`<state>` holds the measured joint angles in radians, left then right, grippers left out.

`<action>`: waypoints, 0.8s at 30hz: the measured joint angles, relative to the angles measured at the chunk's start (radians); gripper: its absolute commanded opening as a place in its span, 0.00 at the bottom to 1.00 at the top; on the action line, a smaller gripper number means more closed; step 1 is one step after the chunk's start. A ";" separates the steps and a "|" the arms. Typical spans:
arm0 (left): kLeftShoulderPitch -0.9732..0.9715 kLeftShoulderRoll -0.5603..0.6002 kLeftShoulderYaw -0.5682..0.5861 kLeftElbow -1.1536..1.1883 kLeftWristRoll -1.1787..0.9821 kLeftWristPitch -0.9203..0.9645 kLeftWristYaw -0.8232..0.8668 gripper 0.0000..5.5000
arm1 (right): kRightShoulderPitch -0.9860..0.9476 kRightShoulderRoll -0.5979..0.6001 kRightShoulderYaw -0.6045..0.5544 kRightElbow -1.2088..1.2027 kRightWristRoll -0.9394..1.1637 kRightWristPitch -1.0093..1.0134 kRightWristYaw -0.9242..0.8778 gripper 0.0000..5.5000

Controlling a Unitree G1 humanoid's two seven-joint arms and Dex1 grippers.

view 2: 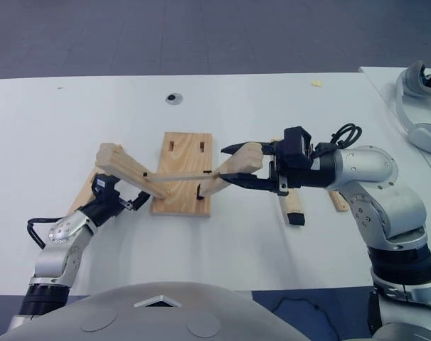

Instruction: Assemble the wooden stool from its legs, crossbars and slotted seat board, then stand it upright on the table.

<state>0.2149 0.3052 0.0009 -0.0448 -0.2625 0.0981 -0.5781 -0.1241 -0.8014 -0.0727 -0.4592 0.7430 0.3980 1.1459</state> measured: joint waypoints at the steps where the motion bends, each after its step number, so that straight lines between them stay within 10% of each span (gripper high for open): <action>1: 0.000 0.000 0.000 0.001 0.000 0.000 0.000 0.98 | 0.000 0.002 0.002 -0.004 0.000 0.011 -0.007 0.38; 24: -0.007 -0.004 -0.010 0.042 0.000 -0.063 -0.003 0.98 | 0.049 0.180 -0.029 -0.002 0.021 -0.025 -0.065 0.38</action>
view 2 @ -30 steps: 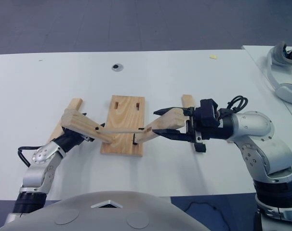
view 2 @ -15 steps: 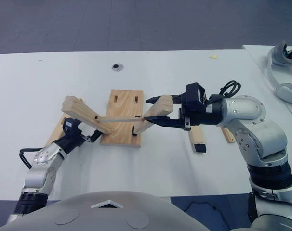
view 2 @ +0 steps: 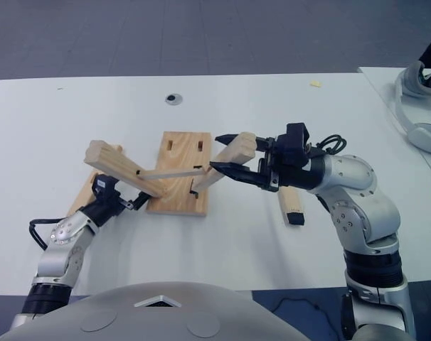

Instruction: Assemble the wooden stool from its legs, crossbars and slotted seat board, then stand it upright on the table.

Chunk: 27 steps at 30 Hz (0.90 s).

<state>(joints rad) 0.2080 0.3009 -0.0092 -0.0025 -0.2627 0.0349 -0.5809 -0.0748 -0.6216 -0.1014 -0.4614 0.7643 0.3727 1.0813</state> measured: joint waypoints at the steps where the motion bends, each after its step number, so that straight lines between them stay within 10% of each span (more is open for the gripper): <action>1: -0.002 0.001 0.000 0.001 0.000 0.000 -0.001 0.98 | 0.007 0.001 -0.004 0.000 0.000 0.000 0.000 0.38; 27: -0.006 0.020 -0.007 0.002 -0.001 0.002 -0.012 0.98 | 0.088 0.007 0.005 0.060 -0.039 -0.125 0.087 0.38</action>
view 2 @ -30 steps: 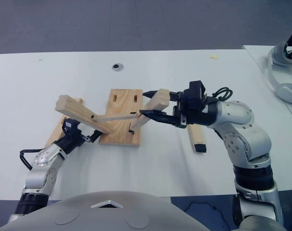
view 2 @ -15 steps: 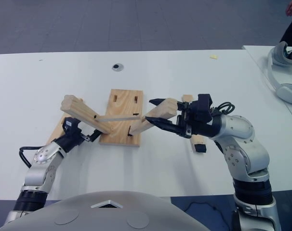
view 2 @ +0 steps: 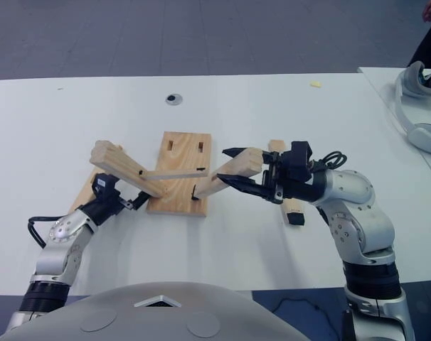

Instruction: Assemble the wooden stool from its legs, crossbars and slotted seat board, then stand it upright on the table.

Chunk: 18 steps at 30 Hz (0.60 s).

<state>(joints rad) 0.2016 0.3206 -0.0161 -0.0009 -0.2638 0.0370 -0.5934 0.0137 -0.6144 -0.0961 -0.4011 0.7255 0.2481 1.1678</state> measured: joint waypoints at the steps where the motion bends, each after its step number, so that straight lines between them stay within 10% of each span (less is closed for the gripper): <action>1: 0.001 0.000 0.000 0.000 0.000 0.000 0.000 0.98 | 0.000 -0.006 -0.002 0.007 -0.001 -0.004 0.007 0.38; 18: 0.023 -0.004 -0.009 0.015 -0.001 -0.034 0.006 0.98 | -0.063 -0.037 -0.015 0.059 0.021 0.032 0.024 0.38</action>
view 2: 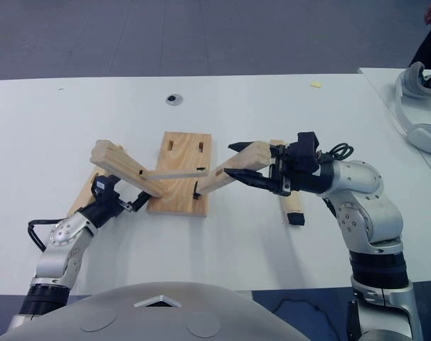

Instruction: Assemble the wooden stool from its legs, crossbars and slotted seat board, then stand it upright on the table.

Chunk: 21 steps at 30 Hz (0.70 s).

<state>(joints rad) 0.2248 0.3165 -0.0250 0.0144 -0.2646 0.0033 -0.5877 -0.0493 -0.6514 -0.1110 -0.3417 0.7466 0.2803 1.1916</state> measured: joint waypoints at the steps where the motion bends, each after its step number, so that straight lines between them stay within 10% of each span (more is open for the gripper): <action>1: 0.000 0.000 -0.001 0.003 0.000 -0.005 -0.001 0.98 | -0.002 0.000 0.000 0.000 0.000 0.000 0.000 0.38; 21: 0.001 0.001 -0.003 -0.001 -0.001 -0.004 -0.001 0.98 | 0.040 0.000 0.000 -0.010 -0.003 -0.013 0.018 0.38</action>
<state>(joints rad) 0.2253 0.3176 -0.0282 0.0133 -0.2652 -0.0008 -0.5888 -0.0092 -0.6513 -0.1109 -0.3521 0.7431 0.2671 1.2092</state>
